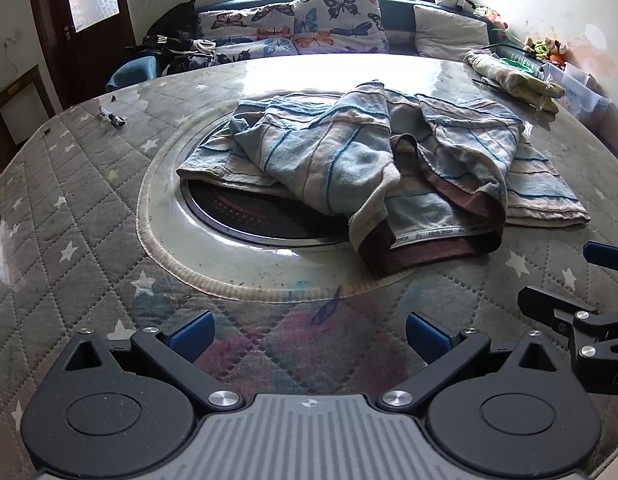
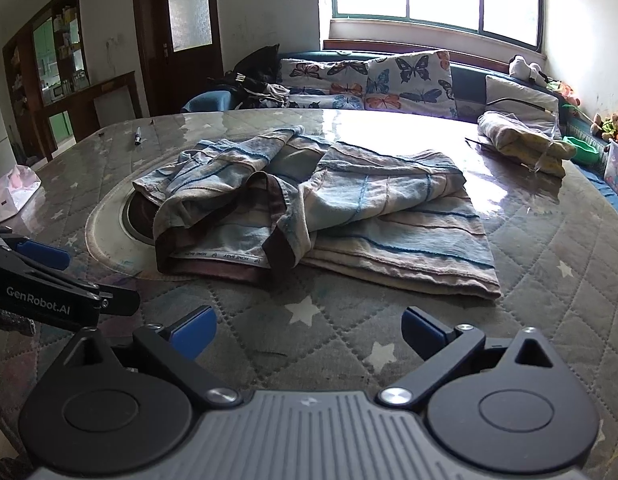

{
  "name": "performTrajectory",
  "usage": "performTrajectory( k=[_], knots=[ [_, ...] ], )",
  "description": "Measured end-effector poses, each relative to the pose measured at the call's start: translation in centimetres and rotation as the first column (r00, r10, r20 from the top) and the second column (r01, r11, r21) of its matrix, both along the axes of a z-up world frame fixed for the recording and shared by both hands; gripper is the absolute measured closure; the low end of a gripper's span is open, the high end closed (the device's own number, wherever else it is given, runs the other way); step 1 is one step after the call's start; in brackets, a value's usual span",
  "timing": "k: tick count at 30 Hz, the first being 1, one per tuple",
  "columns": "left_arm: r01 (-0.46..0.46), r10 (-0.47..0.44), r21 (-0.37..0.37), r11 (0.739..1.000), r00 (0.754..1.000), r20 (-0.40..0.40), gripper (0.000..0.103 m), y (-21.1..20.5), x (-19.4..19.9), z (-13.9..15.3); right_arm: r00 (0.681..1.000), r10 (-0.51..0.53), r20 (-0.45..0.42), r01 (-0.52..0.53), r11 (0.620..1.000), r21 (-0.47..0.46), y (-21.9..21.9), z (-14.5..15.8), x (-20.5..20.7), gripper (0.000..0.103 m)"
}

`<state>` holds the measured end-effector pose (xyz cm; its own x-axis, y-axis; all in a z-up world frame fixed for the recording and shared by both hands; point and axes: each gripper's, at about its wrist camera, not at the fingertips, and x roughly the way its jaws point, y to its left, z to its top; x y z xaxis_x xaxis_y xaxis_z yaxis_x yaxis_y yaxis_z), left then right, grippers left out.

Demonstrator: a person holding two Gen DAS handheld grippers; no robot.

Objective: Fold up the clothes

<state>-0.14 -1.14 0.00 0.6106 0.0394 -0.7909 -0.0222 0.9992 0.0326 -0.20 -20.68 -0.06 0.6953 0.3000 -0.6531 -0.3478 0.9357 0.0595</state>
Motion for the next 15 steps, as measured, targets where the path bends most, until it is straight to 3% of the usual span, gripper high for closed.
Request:
performTrajectory(
  k=[15],
  knots=[
    [0.009,-0.009,0.007,1.0,1.0,-0.022,0.0,-0.6,1.0,0.4,1.0,0.019,-0.008,-0.019,1.0,0.007,0.2,0.2,1.2,0.004]
  ],
)
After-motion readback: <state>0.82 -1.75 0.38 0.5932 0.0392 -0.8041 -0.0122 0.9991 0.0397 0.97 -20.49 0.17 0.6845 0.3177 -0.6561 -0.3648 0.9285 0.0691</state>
